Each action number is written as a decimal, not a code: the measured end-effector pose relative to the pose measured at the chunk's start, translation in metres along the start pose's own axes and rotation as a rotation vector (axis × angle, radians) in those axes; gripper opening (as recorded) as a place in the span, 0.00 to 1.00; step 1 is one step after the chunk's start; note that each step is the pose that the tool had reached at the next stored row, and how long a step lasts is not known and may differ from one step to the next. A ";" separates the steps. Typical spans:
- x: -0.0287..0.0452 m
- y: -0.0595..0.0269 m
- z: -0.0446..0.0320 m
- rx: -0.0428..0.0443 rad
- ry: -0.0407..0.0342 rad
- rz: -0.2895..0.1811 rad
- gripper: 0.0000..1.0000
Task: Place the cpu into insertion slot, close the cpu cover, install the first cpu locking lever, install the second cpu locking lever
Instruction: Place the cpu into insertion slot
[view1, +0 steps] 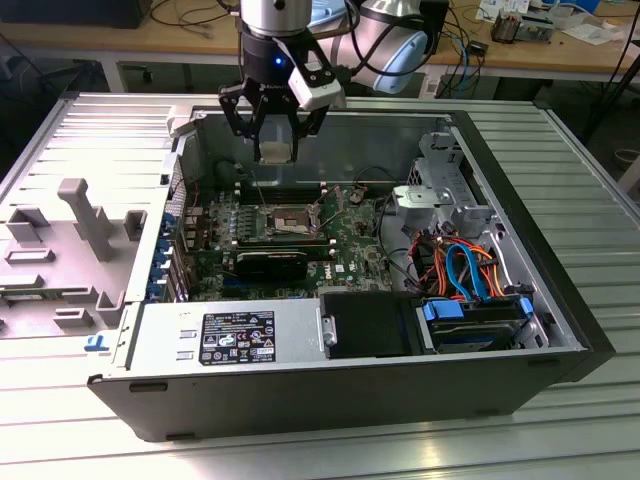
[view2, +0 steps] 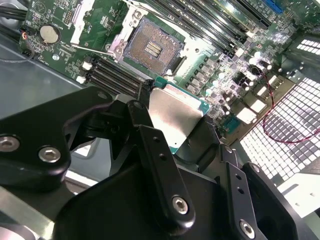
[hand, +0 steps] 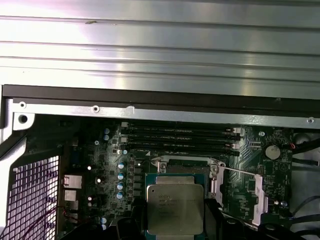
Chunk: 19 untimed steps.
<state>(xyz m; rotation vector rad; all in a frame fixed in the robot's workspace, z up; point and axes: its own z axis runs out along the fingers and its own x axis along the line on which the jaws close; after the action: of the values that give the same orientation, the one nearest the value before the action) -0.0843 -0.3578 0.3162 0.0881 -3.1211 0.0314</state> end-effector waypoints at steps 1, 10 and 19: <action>0.0000 0.0000 0.0002 0.0000 0.0000 0.000 0.55; 0.0000 0.0000 0.0017 -0.0001 0.0000 0.000 0.55; -0.0001 0.0001 0.0035 -0.0001 -0.0001 0.000 0.55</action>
<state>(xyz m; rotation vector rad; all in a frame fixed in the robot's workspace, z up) -0.0843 -0.3578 0.3127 0.0880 -3.1212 0.0313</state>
